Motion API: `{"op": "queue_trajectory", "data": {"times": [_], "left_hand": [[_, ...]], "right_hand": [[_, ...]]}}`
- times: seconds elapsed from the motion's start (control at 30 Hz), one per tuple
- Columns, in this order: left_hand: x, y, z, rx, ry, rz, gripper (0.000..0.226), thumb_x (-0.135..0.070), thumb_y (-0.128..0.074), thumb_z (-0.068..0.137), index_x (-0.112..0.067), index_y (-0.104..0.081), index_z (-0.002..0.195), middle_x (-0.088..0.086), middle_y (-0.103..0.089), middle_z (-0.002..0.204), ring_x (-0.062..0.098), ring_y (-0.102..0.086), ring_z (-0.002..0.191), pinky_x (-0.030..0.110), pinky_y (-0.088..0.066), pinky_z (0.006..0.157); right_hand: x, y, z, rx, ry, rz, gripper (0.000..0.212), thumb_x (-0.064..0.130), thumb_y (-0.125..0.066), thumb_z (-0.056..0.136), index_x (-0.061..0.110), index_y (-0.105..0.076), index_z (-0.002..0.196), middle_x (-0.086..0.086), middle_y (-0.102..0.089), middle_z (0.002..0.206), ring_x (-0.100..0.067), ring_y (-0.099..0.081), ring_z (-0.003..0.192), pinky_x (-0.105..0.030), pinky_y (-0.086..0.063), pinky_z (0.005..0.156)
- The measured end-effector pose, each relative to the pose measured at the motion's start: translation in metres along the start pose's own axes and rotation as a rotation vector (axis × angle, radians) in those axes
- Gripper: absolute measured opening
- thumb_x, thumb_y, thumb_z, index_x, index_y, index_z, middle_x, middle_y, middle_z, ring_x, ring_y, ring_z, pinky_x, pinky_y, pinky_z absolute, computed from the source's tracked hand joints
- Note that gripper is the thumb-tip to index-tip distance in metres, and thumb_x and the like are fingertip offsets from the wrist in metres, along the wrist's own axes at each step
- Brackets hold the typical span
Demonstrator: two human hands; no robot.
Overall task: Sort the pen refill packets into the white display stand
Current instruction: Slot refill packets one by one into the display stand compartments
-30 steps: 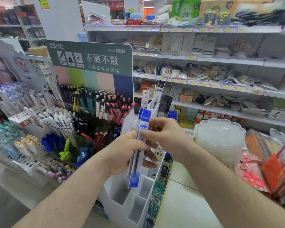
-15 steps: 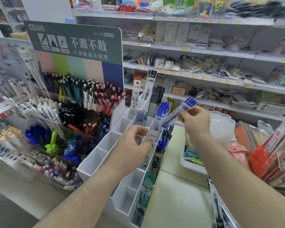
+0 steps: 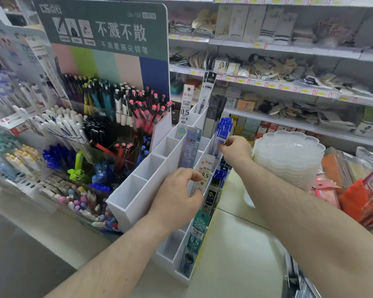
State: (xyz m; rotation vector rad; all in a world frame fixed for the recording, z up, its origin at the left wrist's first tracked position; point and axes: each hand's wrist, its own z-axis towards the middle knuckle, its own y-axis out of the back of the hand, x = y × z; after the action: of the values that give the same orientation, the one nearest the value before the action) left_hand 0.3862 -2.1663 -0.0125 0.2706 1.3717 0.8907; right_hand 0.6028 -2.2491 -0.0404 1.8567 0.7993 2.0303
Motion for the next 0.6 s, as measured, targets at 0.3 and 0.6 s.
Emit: {"op": "queue_trajectory", "data": {"times": [0.3, 0.6], "left_hand": [[-0.008, -0.002, 0.001, 0.017, 0.011, -0.002, 0.026, -0.009, -0.062, 0.086, -0.025, -0.059, 0.106, -0.012, -0.058, 0.108, 0.007, -0.052, 0.109, 0.014, -0.036, 0.095], [-0.029, -0.037, -0.014, 0.020, -0.187, -0.052, 0.030, -0.012, -0.061, 0.079, -0.017, -0.063, 0.109, -0.012, -0.058, 0.103, 0.005, -0.050, 0.100, 0.008, -0.035, 0.091]], "right_hand": [[0.002, 0.002, -0.003, 0.056, -0.039, -0.111, 0.010, 0.025, -0.070, 0.092, 0.017, -0.072, 0.098, 0.000, -0.068, 0.096, -0.019, -0.064, 0.088, -0.040, -0.057, 0.083], [-0.022, 0.055, -0.105, 0.090, -0.078, 0.169, 0.004, 0.012, -0.072, 0.086, 0.015, -0.072, 0.085, 0.006, -0.067, 0.075, -0.004, -0.059, 0.065, -0.016, -0.042, 0.057]]}}
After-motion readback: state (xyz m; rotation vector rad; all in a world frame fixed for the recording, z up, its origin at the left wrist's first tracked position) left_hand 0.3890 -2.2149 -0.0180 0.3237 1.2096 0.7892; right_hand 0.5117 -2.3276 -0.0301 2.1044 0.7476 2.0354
